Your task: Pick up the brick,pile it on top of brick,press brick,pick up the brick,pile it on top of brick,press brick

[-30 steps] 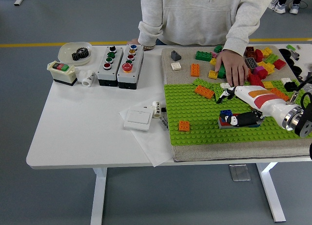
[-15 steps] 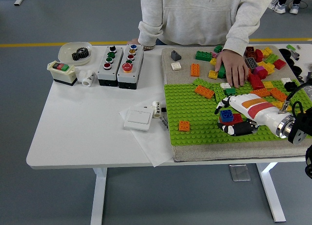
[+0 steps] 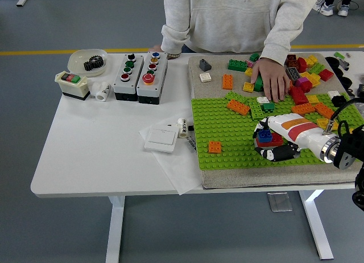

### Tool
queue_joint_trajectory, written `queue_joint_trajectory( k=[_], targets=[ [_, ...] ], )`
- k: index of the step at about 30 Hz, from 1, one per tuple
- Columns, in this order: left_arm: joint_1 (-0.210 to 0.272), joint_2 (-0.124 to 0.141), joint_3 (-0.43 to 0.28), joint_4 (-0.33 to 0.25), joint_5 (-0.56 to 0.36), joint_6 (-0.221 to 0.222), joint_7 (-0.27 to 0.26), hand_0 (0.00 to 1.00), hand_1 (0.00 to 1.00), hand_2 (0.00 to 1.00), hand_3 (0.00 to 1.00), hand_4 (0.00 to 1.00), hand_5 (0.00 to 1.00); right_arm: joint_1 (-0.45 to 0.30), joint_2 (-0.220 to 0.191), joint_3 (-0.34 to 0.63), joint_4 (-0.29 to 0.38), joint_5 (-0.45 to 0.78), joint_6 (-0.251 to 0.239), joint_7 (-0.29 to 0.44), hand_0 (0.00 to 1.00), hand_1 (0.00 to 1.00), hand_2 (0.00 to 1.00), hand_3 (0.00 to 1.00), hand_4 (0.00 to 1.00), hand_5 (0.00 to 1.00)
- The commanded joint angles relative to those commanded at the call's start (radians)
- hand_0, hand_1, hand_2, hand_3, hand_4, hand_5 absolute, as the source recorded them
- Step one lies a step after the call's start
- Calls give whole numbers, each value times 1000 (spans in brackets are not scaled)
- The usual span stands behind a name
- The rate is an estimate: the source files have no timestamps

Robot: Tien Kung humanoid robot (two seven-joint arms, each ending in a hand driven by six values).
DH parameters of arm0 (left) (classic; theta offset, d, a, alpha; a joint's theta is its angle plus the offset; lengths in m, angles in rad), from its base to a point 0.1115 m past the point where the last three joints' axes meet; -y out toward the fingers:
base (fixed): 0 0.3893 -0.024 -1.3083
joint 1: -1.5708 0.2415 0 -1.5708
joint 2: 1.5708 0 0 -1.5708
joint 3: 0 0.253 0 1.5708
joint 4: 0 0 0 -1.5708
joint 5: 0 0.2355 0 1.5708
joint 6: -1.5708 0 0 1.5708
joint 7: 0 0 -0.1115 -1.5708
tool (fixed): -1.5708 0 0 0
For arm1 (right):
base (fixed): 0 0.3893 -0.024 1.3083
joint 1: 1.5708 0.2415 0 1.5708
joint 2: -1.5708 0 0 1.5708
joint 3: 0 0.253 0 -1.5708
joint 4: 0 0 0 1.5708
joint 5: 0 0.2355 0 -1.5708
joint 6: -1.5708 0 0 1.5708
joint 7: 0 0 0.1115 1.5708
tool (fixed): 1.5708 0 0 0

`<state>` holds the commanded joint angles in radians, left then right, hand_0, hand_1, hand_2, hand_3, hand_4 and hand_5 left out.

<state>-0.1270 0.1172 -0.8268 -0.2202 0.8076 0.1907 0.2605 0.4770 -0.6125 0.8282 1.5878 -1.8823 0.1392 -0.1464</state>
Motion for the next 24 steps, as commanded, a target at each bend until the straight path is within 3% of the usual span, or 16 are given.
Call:
queue_joint_trajectory(
  k=[24],
  targets=[
    [-3,-1,2,0,-4,2,-1,772,800,793,667,763,639,3,5,-12,-43,-8,10,-3,713,710,746,613,715,387]
  ],
)
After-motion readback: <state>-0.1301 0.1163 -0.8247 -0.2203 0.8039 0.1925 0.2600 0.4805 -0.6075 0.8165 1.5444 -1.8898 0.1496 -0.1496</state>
